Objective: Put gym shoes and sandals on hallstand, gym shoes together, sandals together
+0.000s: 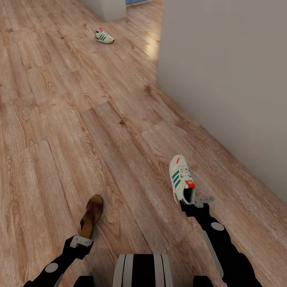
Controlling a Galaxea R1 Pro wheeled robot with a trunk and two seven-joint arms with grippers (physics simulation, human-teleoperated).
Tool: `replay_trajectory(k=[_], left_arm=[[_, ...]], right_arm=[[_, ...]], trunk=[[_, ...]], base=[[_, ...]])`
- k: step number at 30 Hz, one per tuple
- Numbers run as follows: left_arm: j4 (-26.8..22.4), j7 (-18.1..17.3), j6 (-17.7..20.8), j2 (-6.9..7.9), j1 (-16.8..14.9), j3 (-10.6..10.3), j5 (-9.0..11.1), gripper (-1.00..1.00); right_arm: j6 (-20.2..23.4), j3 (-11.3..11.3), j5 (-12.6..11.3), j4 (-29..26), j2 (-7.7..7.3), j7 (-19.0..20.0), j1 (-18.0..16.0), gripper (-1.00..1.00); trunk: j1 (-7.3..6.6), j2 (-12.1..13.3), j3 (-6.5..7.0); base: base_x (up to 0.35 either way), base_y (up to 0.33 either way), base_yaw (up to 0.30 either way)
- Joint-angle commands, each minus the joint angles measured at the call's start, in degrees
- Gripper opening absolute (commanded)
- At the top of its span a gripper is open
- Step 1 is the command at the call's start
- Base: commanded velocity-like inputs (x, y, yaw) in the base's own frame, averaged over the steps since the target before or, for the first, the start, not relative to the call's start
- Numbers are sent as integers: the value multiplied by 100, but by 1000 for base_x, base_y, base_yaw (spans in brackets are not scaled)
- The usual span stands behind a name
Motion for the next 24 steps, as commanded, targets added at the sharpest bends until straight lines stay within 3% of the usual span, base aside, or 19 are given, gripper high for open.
replay_trajectory(k=[1,7,8,24], left_arm=[[1,-38,-22,-4,-2,49,-49,100],[-1,-38,-23,3,-2,55,-47,100],[-1,-37,-23,2,-2,56,-46,-100],[-1,-43,-24,5,-2,67,-38,-100]], right_arm=[[32,2,25,-9,-3,24,-1,-100],[40,-12,33,-10,-3,24,-1,-100],[40,-13,34,-12,-3,24,-1,-100],[41,-24,35,-19,-19,24,-1,-100]], trunk=[[-1,-1,-3],[-1,-1,-3],[-1,-1,-3],[-1,-1,-3]], base=[[0,0,0],[0,0,0],[0,0,0],[0,0,0]])
